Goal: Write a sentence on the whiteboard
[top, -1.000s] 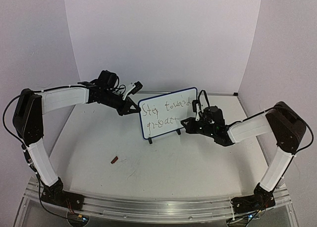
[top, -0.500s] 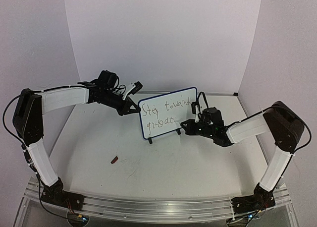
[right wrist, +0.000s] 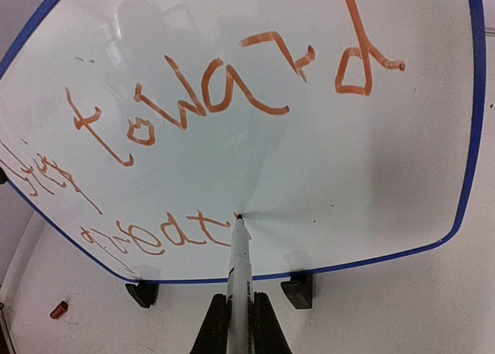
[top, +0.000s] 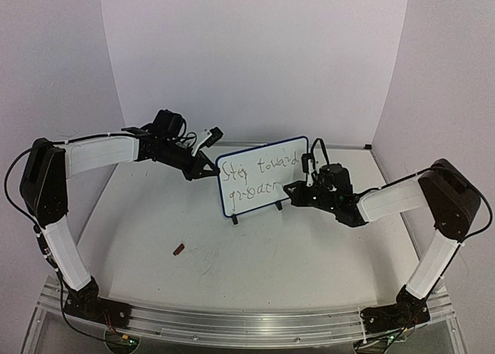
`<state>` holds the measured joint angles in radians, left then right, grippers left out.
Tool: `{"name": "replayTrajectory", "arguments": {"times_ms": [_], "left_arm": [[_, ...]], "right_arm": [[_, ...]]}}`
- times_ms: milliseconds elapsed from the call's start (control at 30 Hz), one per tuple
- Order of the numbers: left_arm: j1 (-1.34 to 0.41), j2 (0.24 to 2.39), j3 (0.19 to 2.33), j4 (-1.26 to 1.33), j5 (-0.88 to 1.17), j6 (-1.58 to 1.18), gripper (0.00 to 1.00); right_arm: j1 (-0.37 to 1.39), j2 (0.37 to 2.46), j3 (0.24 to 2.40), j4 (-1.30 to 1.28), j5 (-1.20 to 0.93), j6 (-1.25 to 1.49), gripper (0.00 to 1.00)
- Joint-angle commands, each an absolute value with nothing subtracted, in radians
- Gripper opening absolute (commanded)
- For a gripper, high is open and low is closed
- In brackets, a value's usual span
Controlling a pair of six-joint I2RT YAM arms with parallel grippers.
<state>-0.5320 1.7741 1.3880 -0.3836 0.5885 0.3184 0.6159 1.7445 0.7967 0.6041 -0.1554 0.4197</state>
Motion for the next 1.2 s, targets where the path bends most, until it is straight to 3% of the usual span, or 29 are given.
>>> {"name": "replayTrajectory", "arguments": {"times_ms": [0,1167], "left_arm": [[-0.537,1.818,1.387,-0.483,0.509,0.369,0.0],[-0.537,1.815,1.387,-0.483,0.508,0.369,0.0]], "right_arm": [[0.611,1.707,0.834,0.621,-0.131,0.404,0.0],[0.603,1.796,0.797,0.622,-0.083,0.449,0.0]]}}
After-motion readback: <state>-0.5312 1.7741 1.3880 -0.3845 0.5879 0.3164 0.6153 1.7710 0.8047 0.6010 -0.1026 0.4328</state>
